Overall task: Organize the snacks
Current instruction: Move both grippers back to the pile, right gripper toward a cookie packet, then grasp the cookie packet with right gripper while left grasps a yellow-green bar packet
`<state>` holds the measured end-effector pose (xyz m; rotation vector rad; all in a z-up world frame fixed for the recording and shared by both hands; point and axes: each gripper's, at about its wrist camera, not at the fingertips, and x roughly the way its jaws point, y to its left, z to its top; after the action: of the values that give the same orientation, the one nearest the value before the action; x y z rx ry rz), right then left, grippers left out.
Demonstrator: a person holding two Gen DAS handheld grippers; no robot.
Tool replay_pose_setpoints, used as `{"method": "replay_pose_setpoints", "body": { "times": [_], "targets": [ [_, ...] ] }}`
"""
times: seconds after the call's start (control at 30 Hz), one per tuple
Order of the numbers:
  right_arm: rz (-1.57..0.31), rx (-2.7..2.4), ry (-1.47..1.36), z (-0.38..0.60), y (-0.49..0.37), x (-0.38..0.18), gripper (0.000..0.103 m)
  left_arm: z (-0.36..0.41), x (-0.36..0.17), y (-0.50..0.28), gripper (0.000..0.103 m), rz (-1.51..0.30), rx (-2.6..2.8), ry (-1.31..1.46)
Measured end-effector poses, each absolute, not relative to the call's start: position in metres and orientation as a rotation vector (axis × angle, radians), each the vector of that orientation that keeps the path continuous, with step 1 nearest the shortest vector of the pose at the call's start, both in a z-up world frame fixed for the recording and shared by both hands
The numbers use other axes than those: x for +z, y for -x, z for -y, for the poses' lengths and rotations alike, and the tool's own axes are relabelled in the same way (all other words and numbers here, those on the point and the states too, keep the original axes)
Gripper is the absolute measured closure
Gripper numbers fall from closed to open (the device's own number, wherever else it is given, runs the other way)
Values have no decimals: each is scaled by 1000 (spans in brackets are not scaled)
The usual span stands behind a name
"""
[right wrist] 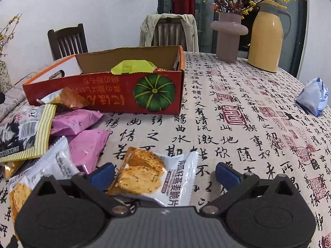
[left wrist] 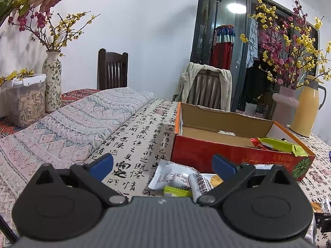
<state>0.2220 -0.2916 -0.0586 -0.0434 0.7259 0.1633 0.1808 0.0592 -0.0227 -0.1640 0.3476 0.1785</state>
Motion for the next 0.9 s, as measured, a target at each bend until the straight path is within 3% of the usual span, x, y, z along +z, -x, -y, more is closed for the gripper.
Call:
{"method": "replay_pose_setpoints", "body": {
  "times": [0.17, 0.23, 0.47, 0.9],
  "targets": [
    [-730, 178, 49, 292, -223, -58, 0, -59, -22, -180, 0, -347, 174, 167],
    [-721, 185, 45, 293, -222, -57, 6, -59, -22, -180, 0, -349, 173, 168],
    [-667, 221, 49, 291, -208, -54, 51, -59, -23, -181, 0, -353, 173, 169],
    [-531, 181, -44, 301, -200, -44, 56, -59, -23, -182, 0, -355, 175, 168]
  ]
}}
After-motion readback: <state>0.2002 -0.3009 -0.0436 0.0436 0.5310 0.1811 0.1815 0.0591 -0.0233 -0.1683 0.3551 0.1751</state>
